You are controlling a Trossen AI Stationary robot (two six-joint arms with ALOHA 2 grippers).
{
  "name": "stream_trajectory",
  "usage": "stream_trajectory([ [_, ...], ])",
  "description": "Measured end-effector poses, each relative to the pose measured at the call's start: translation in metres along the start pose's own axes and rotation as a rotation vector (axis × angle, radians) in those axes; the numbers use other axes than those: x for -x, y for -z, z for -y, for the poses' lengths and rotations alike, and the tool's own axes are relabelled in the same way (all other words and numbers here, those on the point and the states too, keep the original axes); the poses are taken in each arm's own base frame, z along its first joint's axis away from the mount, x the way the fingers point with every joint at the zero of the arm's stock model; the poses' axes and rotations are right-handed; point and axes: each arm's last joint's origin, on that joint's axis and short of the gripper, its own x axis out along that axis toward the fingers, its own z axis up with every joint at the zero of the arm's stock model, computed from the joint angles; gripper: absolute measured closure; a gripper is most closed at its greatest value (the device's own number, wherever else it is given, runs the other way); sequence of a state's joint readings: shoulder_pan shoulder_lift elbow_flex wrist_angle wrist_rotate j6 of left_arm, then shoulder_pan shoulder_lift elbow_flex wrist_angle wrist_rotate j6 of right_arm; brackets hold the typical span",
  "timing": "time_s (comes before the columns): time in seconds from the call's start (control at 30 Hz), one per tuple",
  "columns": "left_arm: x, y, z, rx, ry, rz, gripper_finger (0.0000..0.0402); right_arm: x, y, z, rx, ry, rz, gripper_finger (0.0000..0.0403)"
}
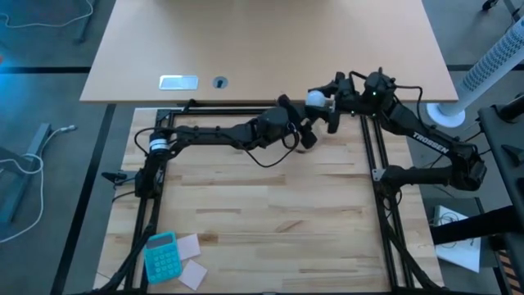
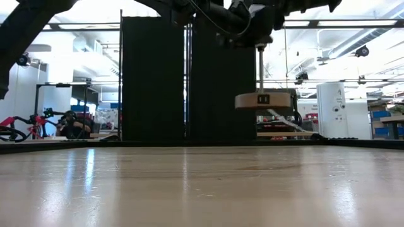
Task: Screw lightbulb
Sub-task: Insert the lightbulb into the lamp
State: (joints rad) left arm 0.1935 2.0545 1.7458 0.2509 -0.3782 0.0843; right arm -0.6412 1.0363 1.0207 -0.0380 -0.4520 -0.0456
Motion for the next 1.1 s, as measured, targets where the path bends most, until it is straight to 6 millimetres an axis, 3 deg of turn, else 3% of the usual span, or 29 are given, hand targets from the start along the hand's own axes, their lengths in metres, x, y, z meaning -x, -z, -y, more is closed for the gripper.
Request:
stream_trajectory([
  [0.17,0.003,-0.005,0.006,0.017,0.191,0.030,0.0243,0.018,-0.005,0.003,-0.003,-0.157,0.013,0.0082],
  [0.27,0.005,-0.006,0.014,0.057,0.350,0.035,0.0243,0.027,-0.007,0.004,0.005,-0.340,0.030,0.0057],
  [0.4,0.010,-0.008,0.025,0.065,0.478,0.050,0.0243,0.032,-0.006,0.004,-0.005,-0.569,0.036,0.0051],
  [0.53,0.014,-0.012,0.031,0.055,0.542,0.101,0.0244,0.030,-0.004,0.004,-0.016,-0.665,0.032,0.0062],
  [0.8,0.015,-0.013,0.035,0.091,0.535,0.096,0.0244,0.028,-0.004,0.002,-0.013,-0.663,0.033,0.0112],
  [1.1,0.011,-0.012,0.025,0.121,0.271,0.079,0.0244,0.025,-0.004,0.009,-0.024,-0.383,0.019,0.0166],
])
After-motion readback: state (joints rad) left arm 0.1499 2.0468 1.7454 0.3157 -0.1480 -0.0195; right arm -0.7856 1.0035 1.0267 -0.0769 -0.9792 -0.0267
